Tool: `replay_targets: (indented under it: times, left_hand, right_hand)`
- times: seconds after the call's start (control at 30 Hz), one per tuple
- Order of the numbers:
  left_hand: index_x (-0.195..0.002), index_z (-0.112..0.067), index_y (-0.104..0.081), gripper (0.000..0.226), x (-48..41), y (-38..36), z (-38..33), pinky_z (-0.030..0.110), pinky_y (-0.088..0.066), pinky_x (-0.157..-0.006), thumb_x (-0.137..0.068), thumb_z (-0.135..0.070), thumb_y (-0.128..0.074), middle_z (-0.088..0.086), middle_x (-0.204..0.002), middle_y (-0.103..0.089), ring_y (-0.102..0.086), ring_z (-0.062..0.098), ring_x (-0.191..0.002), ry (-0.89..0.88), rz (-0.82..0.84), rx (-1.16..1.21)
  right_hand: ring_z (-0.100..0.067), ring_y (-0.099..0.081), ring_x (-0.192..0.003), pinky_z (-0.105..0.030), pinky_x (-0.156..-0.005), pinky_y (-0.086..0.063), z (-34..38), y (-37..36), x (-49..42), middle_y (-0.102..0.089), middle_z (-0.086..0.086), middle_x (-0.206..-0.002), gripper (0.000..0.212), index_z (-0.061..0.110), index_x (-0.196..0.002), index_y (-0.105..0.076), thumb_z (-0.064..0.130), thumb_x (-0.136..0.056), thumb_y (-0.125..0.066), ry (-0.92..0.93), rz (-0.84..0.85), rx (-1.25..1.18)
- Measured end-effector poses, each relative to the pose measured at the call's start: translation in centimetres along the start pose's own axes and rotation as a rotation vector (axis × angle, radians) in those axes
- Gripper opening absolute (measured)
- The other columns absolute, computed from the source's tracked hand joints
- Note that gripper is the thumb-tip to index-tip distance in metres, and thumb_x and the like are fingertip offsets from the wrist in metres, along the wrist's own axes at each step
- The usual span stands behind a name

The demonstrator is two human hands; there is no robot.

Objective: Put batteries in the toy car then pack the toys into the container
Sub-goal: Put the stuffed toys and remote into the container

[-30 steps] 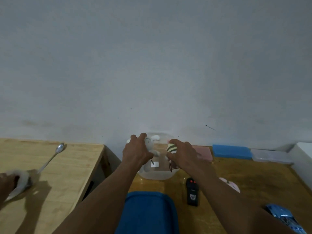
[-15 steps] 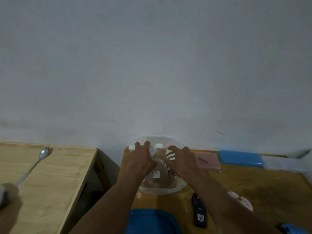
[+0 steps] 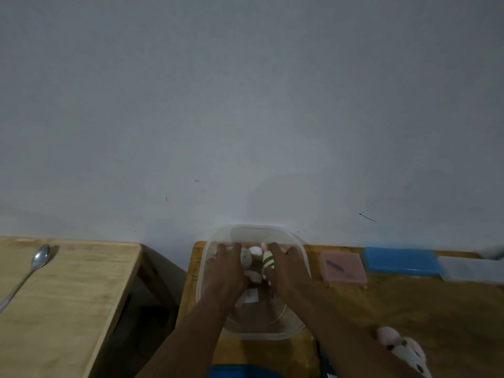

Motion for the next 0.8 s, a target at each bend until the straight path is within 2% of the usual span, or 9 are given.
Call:
replay_targets:
  times: [0.17, 0.37, 0.53, 0.63, 0.8]
  left_hand:
    - [-0.141, -0.028, -0.04, 0.07, -0.9, -0.4, -0.3, 0.039, -0.05, -0.096, -0.079, -0.031, -0.074, 0.009, -0.142, -0.028, -0.055, 0.031, -0.112, -0.002, -0.033, -0.005]
    - [-0.15, -0.027, -0.029, 0.078, -1.1, -1.0, 0.0, 0.038, -0.044, -0.105, -0.084, -0.029, -0.071, 0.013, -0.151, -0.022, -0.048, 0.034, -0.125, 0.001, 0.014, -0.004]
    - [-0.151, -0.028, -0.025, 0.074, -0.5, -0.5, -0.3, 0.037, -0.044, -0.106, -0.089, -0.026, -0.066, 0.012, -0.154, -0.019, -0.045, 0.031, -0.13, -0.008, 0.01, 0.016]
    - [-0.152, -0.028, -0.023, 0.073, -0.1, -0.2, -0.3, 0.037, -0.044, -0.106, -0.091, -0.024, -0.063, 0.012, -0.156, -0.015, -0.044, 0.032, -0.131, -0.02, 0.021, 0.032]
    - [-0.155, -0.026, -0.015, 0.072, 1.4, 1.4, -1.5, 0.036, -0.038, -0.109, -0.096, -0.007, -0.05, 0.017, -0.159, -0.006, -0.038, 0.034, -0.137, -0.057, 0.034, -0.012]
  right_hand:
    - [-0.031, -0.052, -0.112, -0.036, -0.086, -0.044, 0.1, -0.1, -1.0, -0.051, -0.015, -0.122, 0.047, 0.017, -0.129, -0.037, 0.025, -0.089, -0.059, -0.034, -0.018, 0.011]
    - [-0.029, -0.052, -0.111, -0.037, -0.088, -0.047, 0.0, -0.4, -0.9, -0.055, -0.013, -0.121, 0.044, 0.018, -0.127, -0.039, 0.024, -0.088, -0.059, -0.022, -0.046, 0.043]
    - [-0.029, -0.041, -0.123, -0.034, -0.098, -0.04, 0.2, -0.4, -0.4, -0.045, -0.013, -0.134, 0.048, 0.021, -0.133, -0.037, 0.028, -0.091, -0.058, -0.014, -0.083, 0.063]
    - [-0.029, -0.039, -0.124, -0.033, -0.099, -0.04, 0.4, -0.3, -0.2, -0.039, -0.014, -0.136, 0.049, 0.021, -0.134, -0.036, 0.031, -0.092, -0.057, -0.022, -0.083, 0.045]
    - [-0.03, -0.04, -0.125, -0.036, -0.099, -0.04, 0.9, 0.2, 0.6, -0.038, -0.016, -0.137, 0.05, 0.016, -0.139, -0.033, 0.022, -0.093, -0.053, 0.017, -0.057, 0.069]
Point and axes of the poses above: each hand's wrist, its own x-axis away from the middle knuckle, its own y-axis out of the back of the hand, z = x × y, the point moved 4 cm from there along -x, towards the middle knuckle
